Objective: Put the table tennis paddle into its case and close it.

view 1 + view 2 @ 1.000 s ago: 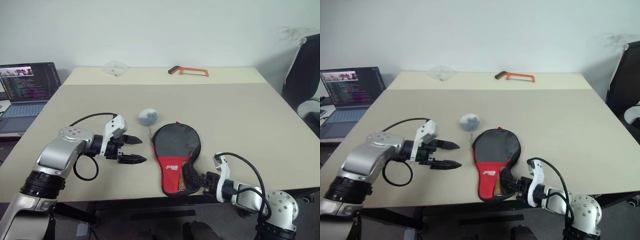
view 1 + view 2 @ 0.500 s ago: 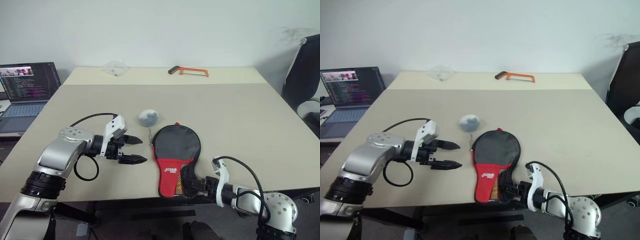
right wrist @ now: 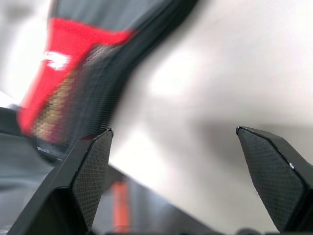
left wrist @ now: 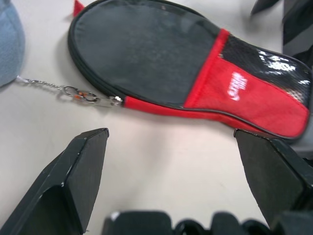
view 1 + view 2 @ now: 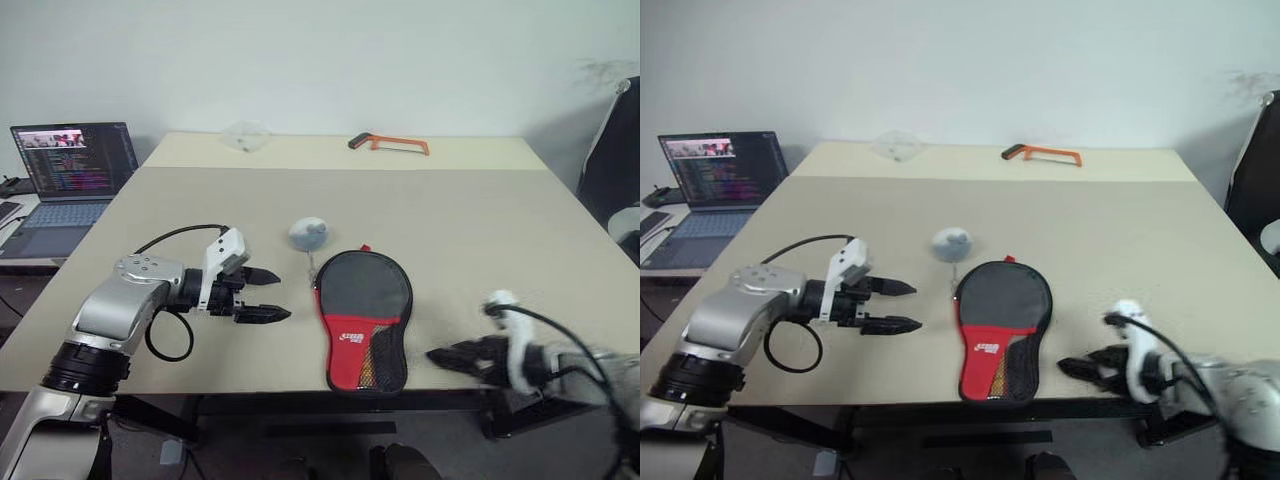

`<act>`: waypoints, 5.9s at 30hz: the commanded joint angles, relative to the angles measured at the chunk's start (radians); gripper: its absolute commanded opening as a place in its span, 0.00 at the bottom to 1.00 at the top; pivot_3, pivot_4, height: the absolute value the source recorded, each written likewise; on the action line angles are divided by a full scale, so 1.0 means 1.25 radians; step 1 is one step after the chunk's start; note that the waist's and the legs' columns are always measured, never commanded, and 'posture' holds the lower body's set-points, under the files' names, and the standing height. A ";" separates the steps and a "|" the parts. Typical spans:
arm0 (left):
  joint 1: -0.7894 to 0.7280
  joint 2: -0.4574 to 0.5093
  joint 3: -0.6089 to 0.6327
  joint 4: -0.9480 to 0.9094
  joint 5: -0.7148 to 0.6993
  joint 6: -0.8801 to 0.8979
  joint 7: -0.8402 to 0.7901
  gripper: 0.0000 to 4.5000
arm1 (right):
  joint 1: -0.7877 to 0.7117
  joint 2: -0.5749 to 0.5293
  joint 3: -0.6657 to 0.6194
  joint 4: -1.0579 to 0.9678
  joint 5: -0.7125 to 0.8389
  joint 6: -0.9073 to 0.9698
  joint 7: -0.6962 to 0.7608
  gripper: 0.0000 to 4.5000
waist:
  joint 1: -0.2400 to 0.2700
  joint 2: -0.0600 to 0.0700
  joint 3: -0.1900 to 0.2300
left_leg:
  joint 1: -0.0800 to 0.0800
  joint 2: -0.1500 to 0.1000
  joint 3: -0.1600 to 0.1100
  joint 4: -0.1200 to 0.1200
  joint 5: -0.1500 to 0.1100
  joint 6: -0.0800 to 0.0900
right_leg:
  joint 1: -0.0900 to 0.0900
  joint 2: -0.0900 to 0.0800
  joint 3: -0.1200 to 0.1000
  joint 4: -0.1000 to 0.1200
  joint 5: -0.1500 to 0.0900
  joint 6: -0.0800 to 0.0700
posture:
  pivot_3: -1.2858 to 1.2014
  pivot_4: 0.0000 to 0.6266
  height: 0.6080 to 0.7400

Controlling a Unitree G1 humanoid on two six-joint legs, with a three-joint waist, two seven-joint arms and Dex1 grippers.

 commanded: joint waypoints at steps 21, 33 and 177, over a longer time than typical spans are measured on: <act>-0.330 -0.257 0.004 0.445 0.222 -0.225 0.338 1.00 | -0.201 0.468 0.505 0.531 -0.655 -0.718 -0.005 1.00 | 0.013 -0.002 -0.002 | -0.005 -0.002 0.002 0.000 0.000 -0.001 | -0.006 -0.004 0.002 0.000 0.005 -0.005 | 0.52 0.24 1.00; -0.474 -0.372 -0.093 0.814 0.417 -0.389 0.487 1.00 | -0.171 0.491 0.483 0.529 -0.718 -0.691 0.022 1.00 | 0.005 -0.006 -0.007 | 0.010 0.000 0.001 0.001 0.000 0.001 | 0.008 -0.001 0.001 0.003 0.003 -0.003 | 0.52 0.24 1.00; -0.051 -0.470 -0.001 0.161 0.197 -0.223 0.161 1.00 | -0.552 0.288 0.179 0.590 -0.661 -0.534 0.084 1.00 | 0.006 0.004 -0.002 | -0.001 0.000 -0.011 0.000 0.000 0.000 | 0.000 -0.004 -0.012 0.005 0.004 -0.013 | 0.52 0.24 1.00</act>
